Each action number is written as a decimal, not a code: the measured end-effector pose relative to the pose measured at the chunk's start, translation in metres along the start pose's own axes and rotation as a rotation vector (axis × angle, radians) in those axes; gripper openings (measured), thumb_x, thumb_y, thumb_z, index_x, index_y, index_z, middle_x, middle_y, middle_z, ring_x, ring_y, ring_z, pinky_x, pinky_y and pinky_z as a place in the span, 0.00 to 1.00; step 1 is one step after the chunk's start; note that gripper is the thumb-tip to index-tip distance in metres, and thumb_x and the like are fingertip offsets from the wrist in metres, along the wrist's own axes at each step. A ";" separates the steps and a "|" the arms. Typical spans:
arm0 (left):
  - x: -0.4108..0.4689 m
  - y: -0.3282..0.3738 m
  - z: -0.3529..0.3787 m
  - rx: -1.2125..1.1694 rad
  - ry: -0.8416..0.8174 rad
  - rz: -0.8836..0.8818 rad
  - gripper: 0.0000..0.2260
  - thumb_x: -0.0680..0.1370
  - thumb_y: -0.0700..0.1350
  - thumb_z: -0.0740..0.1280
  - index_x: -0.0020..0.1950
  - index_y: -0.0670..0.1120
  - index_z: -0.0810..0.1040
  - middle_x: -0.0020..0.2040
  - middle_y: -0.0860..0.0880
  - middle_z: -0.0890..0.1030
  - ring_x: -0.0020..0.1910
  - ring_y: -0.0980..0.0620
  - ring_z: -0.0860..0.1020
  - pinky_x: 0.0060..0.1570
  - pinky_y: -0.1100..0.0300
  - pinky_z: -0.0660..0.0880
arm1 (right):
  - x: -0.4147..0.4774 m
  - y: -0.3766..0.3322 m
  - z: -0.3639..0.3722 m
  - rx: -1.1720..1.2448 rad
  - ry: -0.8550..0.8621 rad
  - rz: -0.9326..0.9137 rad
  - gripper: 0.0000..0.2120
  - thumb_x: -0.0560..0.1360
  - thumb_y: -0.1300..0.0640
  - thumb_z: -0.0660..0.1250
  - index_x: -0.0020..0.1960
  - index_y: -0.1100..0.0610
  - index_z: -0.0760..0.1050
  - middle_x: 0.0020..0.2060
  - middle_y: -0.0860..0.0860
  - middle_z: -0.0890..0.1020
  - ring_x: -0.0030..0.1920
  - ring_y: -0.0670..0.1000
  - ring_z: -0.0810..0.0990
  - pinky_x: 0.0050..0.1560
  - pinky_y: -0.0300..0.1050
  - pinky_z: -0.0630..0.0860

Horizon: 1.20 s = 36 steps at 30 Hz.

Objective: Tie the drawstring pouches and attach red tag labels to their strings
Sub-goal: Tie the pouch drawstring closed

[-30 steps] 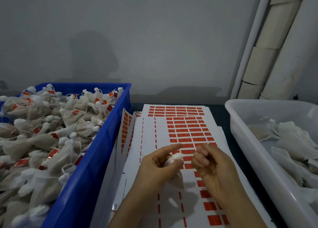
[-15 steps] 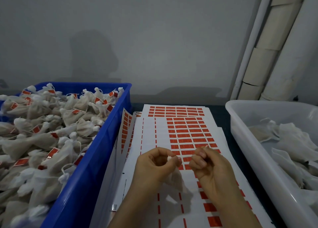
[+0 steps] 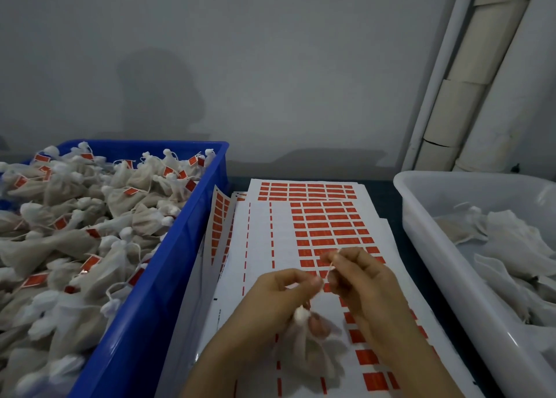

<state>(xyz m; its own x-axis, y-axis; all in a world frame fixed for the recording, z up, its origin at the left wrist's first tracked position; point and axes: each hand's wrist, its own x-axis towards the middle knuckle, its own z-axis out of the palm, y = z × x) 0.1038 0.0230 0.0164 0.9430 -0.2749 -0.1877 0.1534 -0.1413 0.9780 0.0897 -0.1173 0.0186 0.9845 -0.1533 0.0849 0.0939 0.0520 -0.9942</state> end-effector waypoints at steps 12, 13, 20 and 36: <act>0.002 -0.005 -0.010 -0.176 -0.220 0.039 0.12 0.68 0.55 0.67 0.45 0.50 0.81 0.34 0.44 0.84 0.27 0.47 0.82 0.34 0.57 0.81 | 0.004 0.008 0.002 -0.219 0.016 -0.065 0.06 0.72 0.54 0.66 0.37 0.46 0.77 0.32 0.43 0.82 0.36 0.46 0.81 0.32 0.31 0.76; 0.002 -0.005 -0.011 -0.178 -0.223 0.044 0.12 0.68 0.55 0.68 0.45 0.50 0.81 0.33 0.44 0.84 0.27 0.46 0.82 0.34 0.57 0.81 | 0.005 0.008 0.003 -0.242 -0.012 -0.074 0.07 0.72 0.55 0.66 0.37 0.45 0.77 0.31 0.41 0.82 0.35 0.44 0.81 0.31 0.30 0.76; 0.008 -0.010 -0.020 -0.143 -0.012 -0.002 0.07 0.74 0.50 0.67 0.40 0.51 0.83 0.39 0.47 0.86 0.32 0.44 0.83 0.39 0.53 0.82 | 0.029 0.028 0.004 -0.718 0.072 -0.073 0.11 0.73 0.52 0.65 0.54 0.50 0.78 0.47 0.42 0.81 0.38 0.37 0.75 0.37 0.26 0.66; 0.013 -0.019 -0.032 -0.208 0.135 -0.163 0.06 0.76 0.46 0.65 0.49 0.44 0.77 0.34 0.47 0.86 0.30 0.45 0.83 0.40 0.52 0.82 | 0.011 0.053 0.015 -0.952 -0.059 -0.001 0.23 0.70 0.46 0.68 0.63 0.48 0.70 0.68 0.44 0.69 0.68 0.47 0.65 0.69 0.49 0.61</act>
<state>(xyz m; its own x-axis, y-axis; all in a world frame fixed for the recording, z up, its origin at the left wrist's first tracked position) 0.1222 0.0523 -0.0018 0.9295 -0.1338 -0.3437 0.3503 0.0290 0.9362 0.1077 -0.1013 -0.0325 0.9928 -0.1012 0.0634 -0.0390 -0.7770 -0.6282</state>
